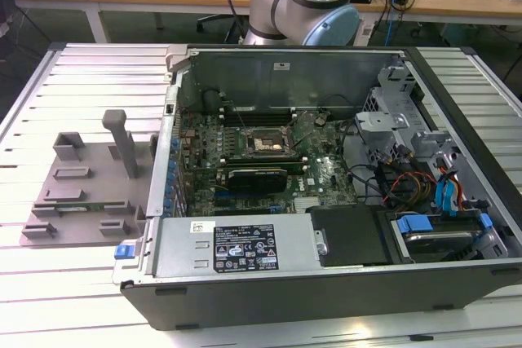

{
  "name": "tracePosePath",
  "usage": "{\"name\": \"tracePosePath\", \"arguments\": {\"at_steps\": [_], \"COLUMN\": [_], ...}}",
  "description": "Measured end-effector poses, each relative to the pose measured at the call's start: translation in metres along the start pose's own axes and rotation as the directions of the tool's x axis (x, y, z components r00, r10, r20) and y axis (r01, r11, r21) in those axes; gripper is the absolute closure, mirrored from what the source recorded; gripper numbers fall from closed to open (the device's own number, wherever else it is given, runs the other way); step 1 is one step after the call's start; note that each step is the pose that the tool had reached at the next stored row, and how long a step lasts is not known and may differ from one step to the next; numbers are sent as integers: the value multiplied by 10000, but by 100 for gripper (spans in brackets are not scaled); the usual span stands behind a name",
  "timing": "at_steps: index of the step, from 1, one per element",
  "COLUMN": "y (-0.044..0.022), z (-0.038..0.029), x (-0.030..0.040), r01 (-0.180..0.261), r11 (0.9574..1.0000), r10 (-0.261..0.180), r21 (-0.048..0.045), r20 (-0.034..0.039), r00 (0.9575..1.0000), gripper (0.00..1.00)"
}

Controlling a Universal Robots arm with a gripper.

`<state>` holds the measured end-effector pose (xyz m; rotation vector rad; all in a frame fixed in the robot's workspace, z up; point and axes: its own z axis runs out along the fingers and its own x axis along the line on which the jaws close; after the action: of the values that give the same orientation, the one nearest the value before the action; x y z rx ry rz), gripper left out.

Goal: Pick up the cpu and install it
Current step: 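Pick up the cpu and move it towards the insertion slot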

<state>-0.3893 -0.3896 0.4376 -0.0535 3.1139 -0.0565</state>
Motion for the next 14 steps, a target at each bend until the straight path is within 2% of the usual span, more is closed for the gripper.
{"name": "tracePosePath", "arguments": {"at_steps": [4,8,14], "y": [-4,-9,-13], "z": [-101,-242,-353], "x": [-2,-6,-9], "r01": [0,0,1], "r11": [10000,10000,10000], "r10": [0,0,-1], "r21": [0,2,2], "r20": [0,0,0], "r00": [10000,10000,10000], "gripper": [45,45,45]}}
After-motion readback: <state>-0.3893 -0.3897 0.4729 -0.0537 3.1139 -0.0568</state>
